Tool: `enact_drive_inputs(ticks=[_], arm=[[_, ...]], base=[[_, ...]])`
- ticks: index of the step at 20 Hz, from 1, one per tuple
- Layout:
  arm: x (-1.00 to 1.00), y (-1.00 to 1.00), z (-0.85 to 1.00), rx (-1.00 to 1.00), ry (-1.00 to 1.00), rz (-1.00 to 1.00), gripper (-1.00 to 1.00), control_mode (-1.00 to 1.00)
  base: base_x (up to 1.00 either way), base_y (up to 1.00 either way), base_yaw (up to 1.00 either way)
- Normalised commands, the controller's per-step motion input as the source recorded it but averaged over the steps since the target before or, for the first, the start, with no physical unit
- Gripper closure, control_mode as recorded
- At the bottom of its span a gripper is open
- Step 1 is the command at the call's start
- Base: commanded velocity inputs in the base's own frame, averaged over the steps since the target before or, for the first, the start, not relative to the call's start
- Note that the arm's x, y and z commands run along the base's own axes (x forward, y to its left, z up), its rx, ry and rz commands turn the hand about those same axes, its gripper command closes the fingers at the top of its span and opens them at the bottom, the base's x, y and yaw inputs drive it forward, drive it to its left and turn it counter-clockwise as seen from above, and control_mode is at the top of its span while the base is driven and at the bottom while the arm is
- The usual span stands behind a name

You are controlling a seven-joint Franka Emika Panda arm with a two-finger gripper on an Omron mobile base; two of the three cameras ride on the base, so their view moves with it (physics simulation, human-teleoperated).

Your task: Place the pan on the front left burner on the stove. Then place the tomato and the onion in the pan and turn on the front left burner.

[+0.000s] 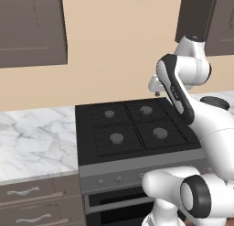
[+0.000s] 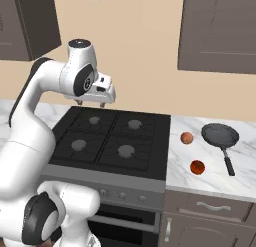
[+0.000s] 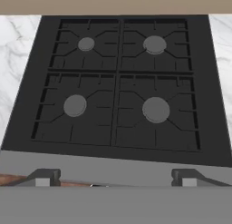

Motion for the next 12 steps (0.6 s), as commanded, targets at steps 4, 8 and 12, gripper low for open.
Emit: enact_drive_inputs(ticks=[4, 8, 12], arm=[[0.0, -0.17, 0.0, 0.0, 0.0, 0.0, -1.0, -1.0], [0.0, -0.26, -0.07, 0.0, 0.0, 0.0, -1.0, -1.0], [0.0, -0.35, -0.16, -0.01, 0.0, 0.0, -1.0, -1.0]], base=[[0.0, 0.0, 0.0], [0.0, 0.0, 0.0], [0.0, 0.0, 0.0]])
